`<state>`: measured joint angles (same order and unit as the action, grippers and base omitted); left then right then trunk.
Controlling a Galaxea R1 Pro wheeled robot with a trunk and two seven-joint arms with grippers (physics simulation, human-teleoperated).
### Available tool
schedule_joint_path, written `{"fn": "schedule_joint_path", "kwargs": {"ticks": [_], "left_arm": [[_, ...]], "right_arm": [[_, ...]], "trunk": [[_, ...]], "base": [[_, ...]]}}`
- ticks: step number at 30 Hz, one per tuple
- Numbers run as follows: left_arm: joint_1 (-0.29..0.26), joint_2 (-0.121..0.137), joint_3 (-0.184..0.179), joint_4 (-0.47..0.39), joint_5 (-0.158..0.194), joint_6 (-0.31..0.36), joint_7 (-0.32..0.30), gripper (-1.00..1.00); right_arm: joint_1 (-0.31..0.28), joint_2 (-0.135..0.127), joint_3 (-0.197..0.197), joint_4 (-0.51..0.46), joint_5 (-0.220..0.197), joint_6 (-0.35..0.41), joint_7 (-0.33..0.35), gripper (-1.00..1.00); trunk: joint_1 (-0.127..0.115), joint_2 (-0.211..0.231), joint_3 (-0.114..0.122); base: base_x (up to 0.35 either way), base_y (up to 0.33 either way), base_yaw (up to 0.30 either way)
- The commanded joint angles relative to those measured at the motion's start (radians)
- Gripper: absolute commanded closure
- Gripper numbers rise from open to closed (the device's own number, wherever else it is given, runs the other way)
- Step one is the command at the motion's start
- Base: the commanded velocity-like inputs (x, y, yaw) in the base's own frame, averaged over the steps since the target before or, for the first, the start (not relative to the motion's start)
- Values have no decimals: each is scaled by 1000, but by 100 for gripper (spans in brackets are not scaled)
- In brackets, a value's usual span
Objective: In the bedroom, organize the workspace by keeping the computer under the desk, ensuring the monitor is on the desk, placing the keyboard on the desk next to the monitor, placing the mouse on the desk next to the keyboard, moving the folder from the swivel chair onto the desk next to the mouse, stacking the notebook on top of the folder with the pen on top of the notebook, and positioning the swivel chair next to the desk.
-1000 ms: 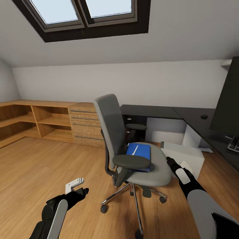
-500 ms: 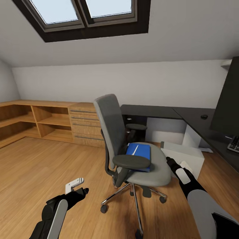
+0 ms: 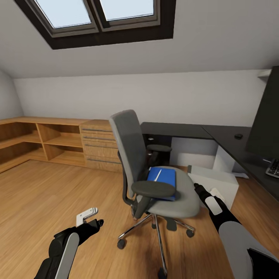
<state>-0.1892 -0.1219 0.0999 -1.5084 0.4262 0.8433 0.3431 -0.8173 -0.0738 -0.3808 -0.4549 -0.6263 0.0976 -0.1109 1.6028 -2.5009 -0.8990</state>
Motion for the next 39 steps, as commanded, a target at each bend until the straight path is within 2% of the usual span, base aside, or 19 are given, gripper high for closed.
{"fn": "schedule_joint_path", "kwargs": {"ticks": [1, 8, 18, 26, 35, 39], "left_arm": [[-1, -1, 1, -1, 11, 3, 8, -100], [0, -1, 1, -1, 10, 3, 8, -100], [0, -1, 1, -1, 10, 3, 8, -100], [0, -1, 1, -1, 10, 3, 8, -100], [0, -1, 1, -1, 10, 3, 7, -100], [0, -1, 1, -1, 11, 3, 7, -100]], "right_arm": [[0, 0, -1, -2, -8, 5, -4, -100], [0, 1, -2, -1, -6, -1, -3, -100], [0, 1, -4, 4, -6, -4, -5, -100], [0, -14, -7, 10, -8, 3, -12, -100], [0, -18, -8, 12, -9, 7, -93, -100], [0, -18, -7, 12, -10, 9, -99, -100]], "trunk": [[0, 0, -1], [0, 0, -1], [0, 0, -1], [0, 0, -1], [0, 0, -1], [0, 0, -1]], "base": [[118, 0, 0], [166, 0, 0], [24, 0, 0], [1, 0, 0], [0, 0, 0], [34, 0, 0]]}}
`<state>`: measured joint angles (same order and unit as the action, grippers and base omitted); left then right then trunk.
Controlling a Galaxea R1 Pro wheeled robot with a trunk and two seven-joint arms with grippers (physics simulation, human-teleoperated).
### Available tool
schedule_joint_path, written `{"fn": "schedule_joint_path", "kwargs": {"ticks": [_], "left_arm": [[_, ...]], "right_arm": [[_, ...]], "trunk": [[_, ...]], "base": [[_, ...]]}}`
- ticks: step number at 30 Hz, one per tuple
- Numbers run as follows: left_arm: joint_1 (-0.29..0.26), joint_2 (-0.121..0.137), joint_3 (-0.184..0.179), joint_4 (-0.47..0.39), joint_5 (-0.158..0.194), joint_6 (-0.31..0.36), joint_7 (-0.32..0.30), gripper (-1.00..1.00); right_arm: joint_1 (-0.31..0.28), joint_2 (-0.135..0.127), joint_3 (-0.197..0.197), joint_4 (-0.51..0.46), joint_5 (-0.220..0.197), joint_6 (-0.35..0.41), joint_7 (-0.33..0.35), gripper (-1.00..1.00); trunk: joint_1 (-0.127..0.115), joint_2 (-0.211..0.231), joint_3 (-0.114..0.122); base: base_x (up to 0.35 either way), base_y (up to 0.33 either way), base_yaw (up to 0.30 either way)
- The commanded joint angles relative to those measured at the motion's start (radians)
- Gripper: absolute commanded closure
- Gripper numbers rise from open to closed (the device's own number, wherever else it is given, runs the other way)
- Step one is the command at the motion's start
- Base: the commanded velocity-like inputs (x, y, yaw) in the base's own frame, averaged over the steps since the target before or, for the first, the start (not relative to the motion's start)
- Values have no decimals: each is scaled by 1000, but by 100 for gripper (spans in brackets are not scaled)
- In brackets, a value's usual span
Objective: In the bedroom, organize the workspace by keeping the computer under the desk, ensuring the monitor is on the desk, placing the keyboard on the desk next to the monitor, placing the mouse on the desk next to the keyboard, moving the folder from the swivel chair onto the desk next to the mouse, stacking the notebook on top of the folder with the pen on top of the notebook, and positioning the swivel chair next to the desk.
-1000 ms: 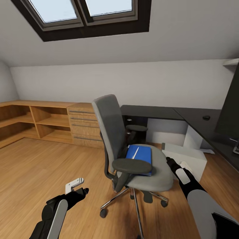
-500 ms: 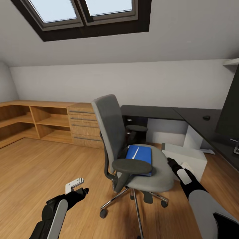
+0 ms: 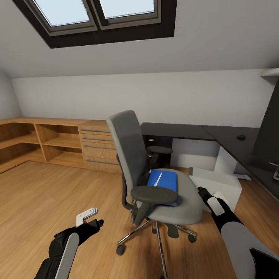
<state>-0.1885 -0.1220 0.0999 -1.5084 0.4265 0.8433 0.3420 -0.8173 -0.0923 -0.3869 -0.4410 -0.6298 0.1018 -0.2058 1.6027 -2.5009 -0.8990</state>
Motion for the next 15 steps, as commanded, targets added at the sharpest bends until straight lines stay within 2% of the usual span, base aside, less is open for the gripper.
{"fn": "schedule_joint_path", "kwargs": {"ticks": [1, 4, 9, 15], "left_arm": [[-1, -1, 1, -1, 11, 3, 8, -100], [-1, -1, 1, -1, 11, 3, 8, -100], [-1, -1, 1, -1, 11, 3, 8, -100], [-1, -1, 1, -1, 11, 3, 9, -100]], "right_arm": [[0, 1, -1, -3, -7, 9, -5, -100], [0, 1, -1, -4, -7, 28, -5, -100], [0, 4, -1, -6, -9, 46, 1, -100], [0, 4, -2, -7, -10, 49, 2, -100]], "trunk": [[0, 0, -1], [0, 0, -1], [0, 0, -1], [0, 0, -1]], "base": [[207, 0, 0], [232, 0, 0], [65, 0, 0], [163, 0, 0]]}}
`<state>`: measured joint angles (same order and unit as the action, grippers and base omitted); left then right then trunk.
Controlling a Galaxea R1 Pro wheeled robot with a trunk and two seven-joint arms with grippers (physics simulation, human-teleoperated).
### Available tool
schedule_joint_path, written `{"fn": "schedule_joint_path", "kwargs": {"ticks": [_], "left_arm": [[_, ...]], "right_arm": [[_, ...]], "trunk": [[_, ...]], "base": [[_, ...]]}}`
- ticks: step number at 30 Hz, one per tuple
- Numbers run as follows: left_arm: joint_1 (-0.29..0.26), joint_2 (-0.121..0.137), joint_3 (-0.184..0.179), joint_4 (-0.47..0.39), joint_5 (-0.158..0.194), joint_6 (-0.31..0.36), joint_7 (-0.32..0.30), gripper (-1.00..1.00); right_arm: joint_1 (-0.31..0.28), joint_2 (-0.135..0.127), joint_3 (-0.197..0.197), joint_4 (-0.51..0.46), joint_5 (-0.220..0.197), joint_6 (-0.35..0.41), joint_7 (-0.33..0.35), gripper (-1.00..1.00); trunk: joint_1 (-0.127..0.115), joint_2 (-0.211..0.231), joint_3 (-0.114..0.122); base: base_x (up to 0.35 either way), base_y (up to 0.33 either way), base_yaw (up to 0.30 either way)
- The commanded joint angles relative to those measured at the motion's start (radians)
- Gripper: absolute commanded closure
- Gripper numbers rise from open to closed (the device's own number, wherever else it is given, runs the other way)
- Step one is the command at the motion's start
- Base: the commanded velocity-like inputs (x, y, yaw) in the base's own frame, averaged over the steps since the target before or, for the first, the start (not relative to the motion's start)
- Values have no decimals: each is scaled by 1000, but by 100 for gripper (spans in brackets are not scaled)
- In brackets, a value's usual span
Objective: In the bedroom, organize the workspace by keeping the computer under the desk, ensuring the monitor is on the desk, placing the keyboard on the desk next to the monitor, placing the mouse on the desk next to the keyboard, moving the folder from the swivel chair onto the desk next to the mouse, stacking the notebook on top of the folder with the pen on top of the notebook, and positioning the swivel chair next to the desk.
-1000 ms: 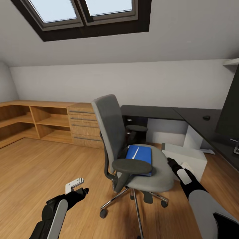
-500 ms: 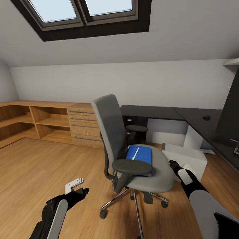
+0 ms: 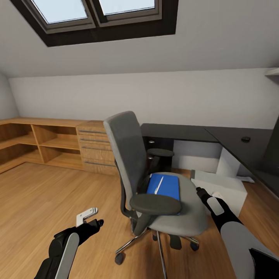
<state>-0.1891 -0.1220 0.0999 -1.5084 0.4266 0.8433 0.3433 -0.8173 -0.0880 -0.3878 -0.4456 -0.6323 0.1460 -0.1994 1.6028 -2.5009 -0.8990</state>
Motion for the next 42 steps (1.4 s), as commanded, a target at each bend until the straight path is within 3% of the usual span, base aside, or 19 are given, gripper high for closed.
{"fn": "schedule_joint_path", "kwargs": {"ticks": [1, 19, 24, 32, 42], "left_arm": [[0, -1, 1, -1, 11, 3, 8, -100], [0, -1, 1, -1, 12, 3, 7, -100], [0, -1, 1, -1, 13, 3, 7, -100], [0, -1, 1, -1, 14, 3, 6, -100], [0, -1, 1, -1, 14, 3, 6, -100]], "right_arm": [[0, 0, -1, -2, -7, 5, -5, -100], [0, -3, -2, 0, -9, 15, -7, -100], [0, -6, -1, 0, -32, 96, -8, -100], [0, -1, 0, -4, -38, 110, -3, -100], [0, -1, 0, -5, -38, 110, -3, -100]], "trunk": [[0, 0, -1], [0, 0, -1], [0, 0, -1], [0, 0, -1], [0, 0, -1]], "base": [[62, 0, 0], [43, 0, 0], [0, 0, 0], [0, 0, 4], [0, 0, 201]]}}
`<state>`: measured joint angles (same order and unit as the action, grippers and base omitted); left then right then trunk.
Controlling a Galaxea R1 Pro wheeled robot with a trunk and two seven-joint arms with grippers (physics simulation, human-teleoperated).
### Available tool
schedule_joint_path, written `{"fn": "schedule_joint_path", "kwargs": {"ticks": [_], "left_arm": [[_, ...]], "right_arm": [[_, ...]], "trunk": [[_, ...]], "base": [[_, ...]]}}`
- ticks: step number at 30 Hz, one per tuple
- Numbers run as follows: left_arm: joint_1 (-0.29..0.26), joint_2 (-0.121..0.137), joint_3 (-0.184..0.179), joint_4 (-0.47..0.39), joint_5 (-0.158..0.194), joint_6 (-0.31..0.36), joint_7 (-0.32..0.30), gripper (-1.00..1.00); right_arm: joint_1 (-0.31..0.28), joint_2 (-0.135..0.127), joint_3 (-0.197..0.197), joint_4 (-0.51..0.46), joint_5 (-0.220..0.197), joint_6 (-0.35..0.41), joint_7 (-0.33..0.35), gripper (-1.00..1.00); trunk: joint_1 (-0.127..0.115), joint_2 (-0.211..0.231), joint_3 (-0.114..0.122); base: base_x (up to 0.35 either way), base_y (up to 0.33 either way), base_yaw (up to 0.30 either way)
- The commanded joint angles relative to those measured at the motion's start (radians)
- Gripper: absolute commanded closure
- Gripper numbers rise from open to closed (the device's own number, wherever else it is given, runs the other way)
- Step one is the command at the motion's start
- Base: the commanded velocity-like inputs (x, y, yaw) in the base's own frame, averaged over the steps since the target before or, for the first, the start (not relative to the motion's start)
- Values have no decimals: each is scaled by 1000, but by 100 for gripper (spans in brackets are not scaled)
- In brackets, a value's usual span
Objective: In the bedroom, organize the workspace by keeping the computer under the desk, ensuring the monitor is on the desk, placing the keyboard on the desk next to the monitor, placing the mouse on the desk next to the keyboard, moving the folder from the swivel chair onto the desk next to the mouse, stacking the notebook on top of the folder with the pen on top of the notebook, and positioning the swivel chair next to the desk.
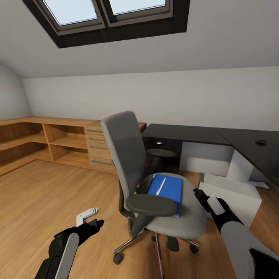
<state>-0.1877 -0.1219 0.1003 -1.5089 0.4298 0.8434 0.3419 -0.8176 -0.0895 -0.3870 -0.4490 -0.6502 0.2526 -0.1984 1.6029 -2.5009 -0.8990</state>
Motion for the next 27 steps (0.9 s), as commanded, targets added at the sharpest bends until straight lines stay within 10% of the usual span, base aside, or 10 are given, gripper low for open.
{"fn": "schedule_joint_path", "kwargs": {"ticks": [1, 27], "left_arm": [[-1, -1, 1, -1, 10, 3, 8, -100], [-1, -2, 0, -1, 9, 3, 9, -100]], "right_arm": [[0, 1, -1, -2, -20, 4, -4, -100], [0, 1, -1, -2, -20, 4, -3, -100]], "trunk": [[0, 0, -1], [0, 0, -1]], "base": [[0, 0, 270], [0, 0, 274]]}}
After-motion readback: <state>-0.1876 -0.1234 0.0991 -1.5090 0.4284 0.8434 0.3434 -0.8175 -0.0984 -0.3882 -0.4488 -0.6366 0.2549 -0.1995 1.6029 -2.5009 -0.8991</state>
